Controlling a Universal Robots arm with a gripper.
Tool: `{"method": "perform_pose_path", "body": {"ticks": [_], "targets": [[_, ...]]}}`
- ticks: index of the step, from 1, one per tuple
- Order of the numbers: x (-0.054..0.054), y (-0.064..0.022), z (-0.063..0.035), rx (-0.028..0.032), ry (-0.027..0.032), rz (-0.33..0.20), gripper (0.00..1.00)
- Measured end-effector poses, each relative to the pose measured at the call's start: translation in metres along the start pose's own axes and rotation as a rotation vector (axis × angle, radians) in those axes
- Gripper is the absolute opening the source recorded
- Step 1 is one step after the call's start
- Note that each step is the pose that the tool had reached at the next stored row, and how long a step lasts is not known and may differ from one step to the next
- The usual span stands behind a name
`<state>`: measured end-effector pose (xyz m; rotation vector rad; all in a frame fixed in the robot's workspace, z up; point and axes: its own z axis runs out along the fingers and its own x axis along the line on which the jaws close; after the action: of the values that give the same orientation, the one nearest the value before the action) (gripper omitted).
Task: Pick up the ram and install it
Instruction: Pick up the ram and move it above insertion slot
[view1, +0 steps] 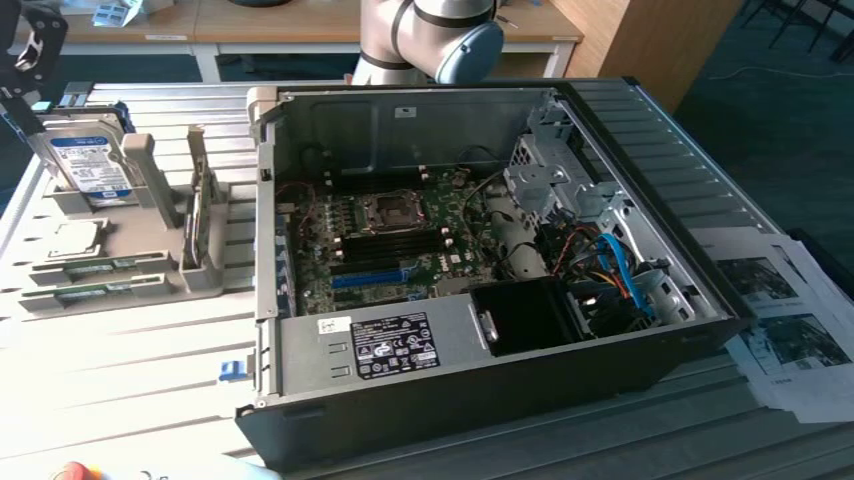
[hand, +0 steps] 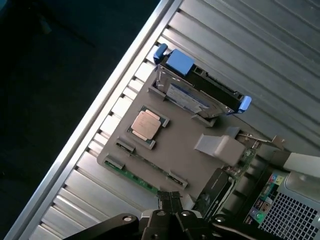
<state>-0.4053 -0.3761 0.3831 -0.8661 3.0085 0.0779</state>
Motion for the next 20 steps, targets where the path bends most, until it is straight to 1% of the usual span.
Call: {"method": "perform_pose_path", "body": {"ticks": [20], "targets": [[0.0000,0.0000,0.0002,-0.0084,0.0164,-0.362,0.10]]}}
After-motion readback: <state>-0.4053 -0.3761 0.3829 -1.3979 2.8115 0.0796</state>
